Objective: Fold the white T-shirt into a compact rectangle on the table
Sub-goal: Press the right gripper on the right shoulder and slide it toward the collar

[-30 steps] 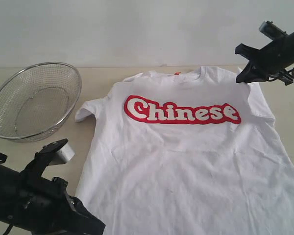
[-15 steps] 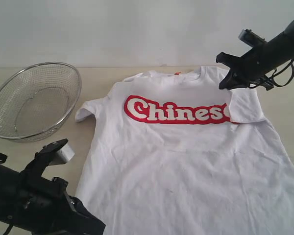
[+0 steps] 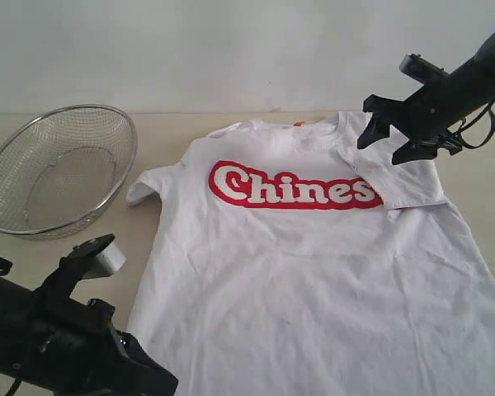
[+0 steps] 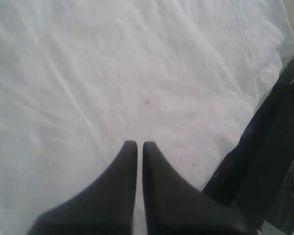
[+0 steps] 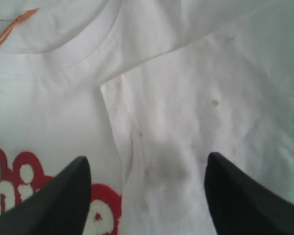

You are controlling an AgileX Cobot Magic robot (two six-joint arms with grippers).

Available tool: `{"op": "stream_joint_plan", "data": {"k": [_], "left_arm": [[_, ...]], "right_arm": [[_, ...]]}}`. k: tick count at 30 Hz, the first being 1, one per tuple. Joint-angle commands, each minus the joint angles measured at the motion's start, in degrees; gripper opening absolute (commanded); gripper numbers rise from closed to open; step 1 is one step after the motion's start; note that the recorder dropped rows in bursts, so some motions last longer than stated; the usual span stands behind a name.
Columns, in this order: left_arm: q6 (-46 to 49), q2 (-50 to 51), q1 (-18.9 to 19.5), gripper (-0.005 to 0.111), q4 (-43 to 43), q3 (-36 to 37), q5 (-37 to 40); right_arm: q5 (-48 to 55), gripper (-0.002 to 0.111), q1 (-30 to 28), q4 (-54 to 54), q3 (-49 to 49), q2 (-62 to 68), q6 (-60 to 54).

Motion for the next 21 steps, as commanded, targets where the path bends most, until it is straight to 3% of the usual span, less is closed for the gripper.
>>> {"op": "stream_joint_plan", "data": {"k": [1, 7, 10, 13, 17, 21], "left_arm": [[0.41, -0.36, -0.17, 0.005, -0.97, 0.13, 1.04], [2.15, -0.36, -0.17, 0.005, -4.12, 0.13, 2.89], [4.65, -1.45, -0.17, 0.005, -7.21, 0.13, 4.24], [4.68, -4.26, 0.05, 0.005, -7.94, 0.13, 3.11], [0.2, -8.89, 0.31, 0.005, -4.47, 0.13, 0.43], [-12.44, -13.57, 0.31, 0.005, 7.95, 0.13, -7.94]], "right_arm": [[-0.04, 0.043, -0.06, -0.21, 0.14, -1.69, 0.35], [-0.36, 0.022, -0.06, -0.21, 0.14, -6.96, -1.39], [1.98, 0.017, 1.21, 0.55, 0.14, -8.17, -6.51], [4.23, 0.027, 4.09, 0.55, 0.14, -8.17, -12.49], [4.58, 0.05, 8.09, 0.55, 0.14, -8.38, -16.39], [4.46, 0.052, 12.61, 0.55, 0.14, -9.22, -17.32]]}}
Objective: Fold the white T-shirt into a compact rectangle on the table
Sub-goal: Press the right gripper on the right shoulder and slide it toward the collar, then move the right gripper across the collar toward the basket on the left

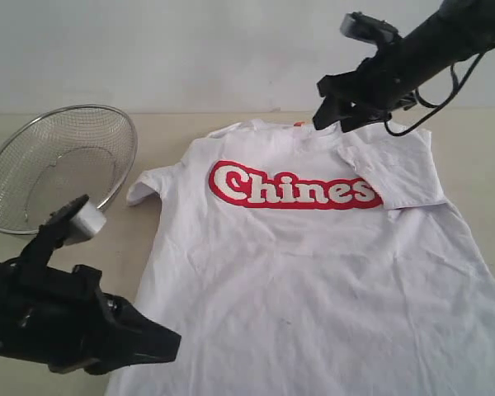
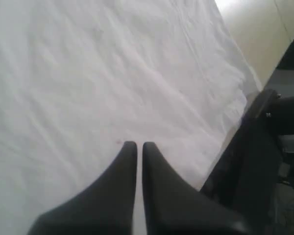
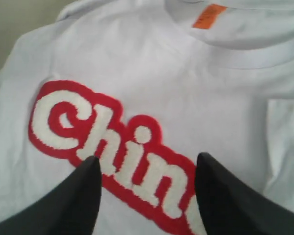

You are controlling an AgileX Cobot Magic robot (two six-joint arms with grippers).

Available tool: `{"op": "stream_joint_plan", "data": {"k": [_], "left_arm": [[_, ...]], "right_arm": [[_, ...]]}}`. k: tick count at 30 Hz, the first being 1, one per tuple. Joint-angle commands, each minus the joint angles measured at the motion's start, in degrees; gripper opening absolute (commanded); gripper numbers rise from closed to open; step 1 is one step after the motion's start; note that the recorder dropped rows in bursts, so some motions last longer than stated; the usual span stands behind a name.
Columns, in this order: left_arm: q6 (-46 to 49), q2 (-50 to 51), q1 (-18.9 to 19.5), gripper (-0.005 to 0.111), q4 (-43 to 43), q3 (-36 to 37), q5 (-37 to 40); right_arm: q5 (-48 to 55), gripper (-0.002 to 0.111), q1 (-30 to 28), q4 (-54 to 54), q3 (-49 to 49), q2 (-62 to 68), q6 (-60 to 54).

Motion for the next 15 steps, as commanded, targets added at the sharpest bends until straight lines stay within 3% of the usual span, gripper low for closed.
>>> {"op": "stream_joint_plan", "data": {"k": [1, 6, 15], "left_arm": [[-14.35, -4.94, 0.21, 0.005, 13.91, 0.01, -8.98], [-24.3, -7.88, 1.65, 0.005, 24.54, 0.01, -10.42], [-24.94, -8.25, 3.41, 0.005, 25.08, 0.01, -10.06]], "right_arm": [[0.25, 0.052, 4.91, 0.05, 0.14, -1.67, -2.29], [-1.88, 0.052, 12.87, -3.13, 0.14, -1.93, -3.85], [-5.34, 0.053, 22.67, -8.34, 0.14, -1.93, -3.26]]}}
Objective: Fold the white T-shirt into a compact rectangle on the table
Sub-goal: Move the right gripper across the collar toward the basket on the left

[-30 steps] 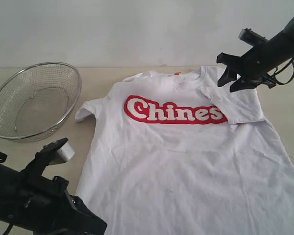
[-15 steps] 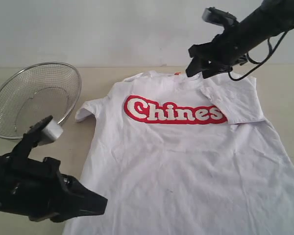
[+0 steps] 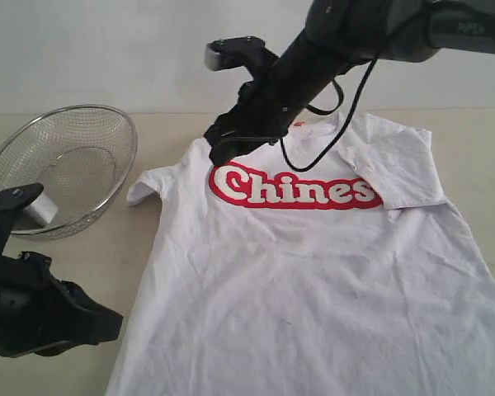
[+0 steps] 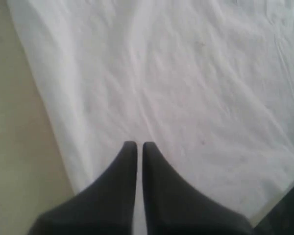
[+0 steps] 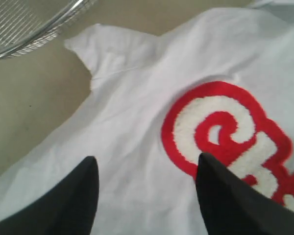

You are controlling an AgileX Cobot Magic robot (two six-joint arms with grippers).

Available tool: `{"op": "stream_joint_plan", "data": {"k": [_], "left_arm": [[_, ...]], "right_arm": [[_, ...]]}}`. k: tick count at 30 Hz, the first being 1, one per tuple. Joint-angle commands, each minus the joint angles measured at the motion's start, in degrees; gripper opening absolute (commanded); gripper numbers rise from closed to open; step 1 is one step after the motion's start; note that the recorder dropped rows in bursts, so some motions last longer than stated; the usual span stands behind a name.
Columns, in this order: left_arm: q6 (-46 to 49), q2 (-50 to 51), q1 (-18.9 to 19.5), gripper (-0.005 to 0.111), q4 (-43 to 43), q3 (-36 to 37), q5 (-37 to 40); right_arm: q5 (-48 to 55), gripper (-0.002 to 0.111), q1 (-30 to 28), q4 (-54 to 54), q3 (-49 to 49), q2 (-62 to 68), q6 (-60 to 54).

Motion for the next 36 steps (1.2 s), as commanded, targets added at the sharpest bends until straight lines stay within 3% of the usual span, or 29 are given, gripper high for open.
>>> {"op": "stream_joint_plan", "data": {"k": [1, 15, 28, 36], "left_arm": [[-0.71, -0.41, 0.28, 0.005, 0.4, 0.01, -0.13], [-2.9, -0.41, 6.81, 0.005, 3.92, 4.15, 2.45], [-2.79, -0.41, 6.83, 0.005, 3.41, 5.11, 2.16], [-2.67, -0.41, 6.83, 0.005, 3.41, 5.11, 2.05]], "right_arm": [[-2.07, 0.053, 3.52, -0.92, 0.14, -0.94, 0.13], [-16.42, 0.053, 11.84, -3.34, 0.14, 0.85, 1.54], [-23.42, 0.053, 15.28, -9.15, -0.45, 5.23, 0.3], [-23.11, 0.053, 15.32, -10.31, -6.19, 9.9, 0.3]]}}
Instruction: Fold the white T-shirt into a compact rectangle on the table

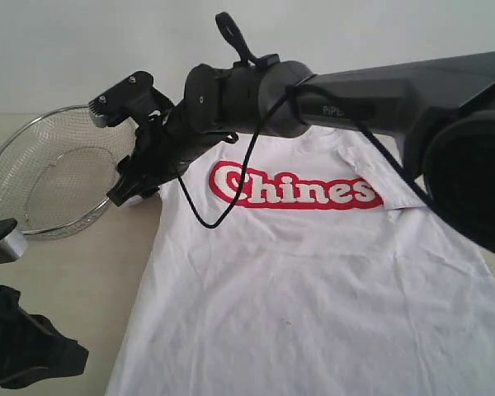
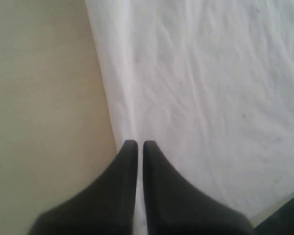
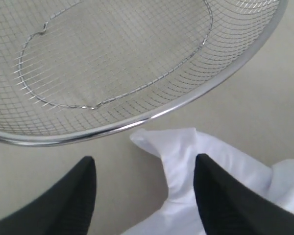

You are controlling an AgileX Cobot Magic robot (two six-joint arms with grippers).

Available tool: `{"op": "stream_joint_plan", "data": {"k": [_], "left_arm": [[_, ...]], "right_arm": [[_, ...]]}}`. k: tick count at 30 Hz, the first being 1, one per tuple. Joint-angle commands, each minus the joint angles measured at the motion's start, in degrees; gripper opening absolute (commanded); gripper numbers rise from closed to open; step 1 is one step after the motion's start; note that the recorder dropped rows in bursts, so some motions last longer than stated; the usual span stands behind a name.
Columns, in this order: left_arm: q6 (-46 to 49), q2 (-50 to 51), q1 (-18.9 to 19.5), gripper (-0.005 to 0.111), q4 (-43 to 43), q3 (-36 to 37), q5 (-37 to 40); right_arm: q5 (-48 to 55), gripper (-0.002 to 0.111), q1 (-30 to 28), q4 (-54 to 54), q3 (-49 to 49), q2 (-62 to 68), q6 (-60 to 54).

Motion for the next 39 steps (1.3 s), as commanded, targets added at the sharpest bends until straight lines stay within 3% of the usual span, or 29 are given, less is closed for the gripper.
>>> {"op": "stream_joint_plan", "data": {"k": [1, 16, 19, 22, 26, 27, 35, 39], "left_arm": [[-0.25, -0.33, 0.2, 0.005, -0.16, 0.16, 0.16], [-0.14, -0.33, 0.2, 0.005, -0.26, 0.16, 0.18], [-0.14, -0.33, 0.2, 0.005, -0.25, 0.16, -0.01], [0.02, -0.33, 0.2, 0.005, -0.25, 0.16, 0.01], [0.42, -0.33, 0.2, 0.005, -0.64, 0.16, 0.01], [0.43, -0.33, 0.2, 0.005, -0.64, 0.16, -0.13], [0.43, -0.33, 0.2, 0.005, -0.64, 0.16, -1.03], [0.43, -0.33, 0.2, 0.005, -0.64, 0.16, -0.93]], "right_arm": [[-0.57, 0.053, 0.03, -1.48, -2.96, 2.14, -0.37], [-4.12, 0.052, 0.03, -5.97, -4.07, 6.24, -0.37], [-3.77, 0.042, 0.03, -6.9, -4.07, 7.03, -0.37], [-3.66, 0.039, 0.03, -7.06, -4.07, 7.24, -0.37], [-3.22, 0.004, 0.03, -7.04, -4.07, 6.72, 1.01], [-3.13, 0.0, 0.03, -7.04, -4.07, 6.42, 2.25], [-2.12, 0.0, -0.09, -8.51, -4.07, 3.86, 12.01], [-1.28, 0.0, -0.16, -14.91, -4.07, 3.06, 22.46]]}}
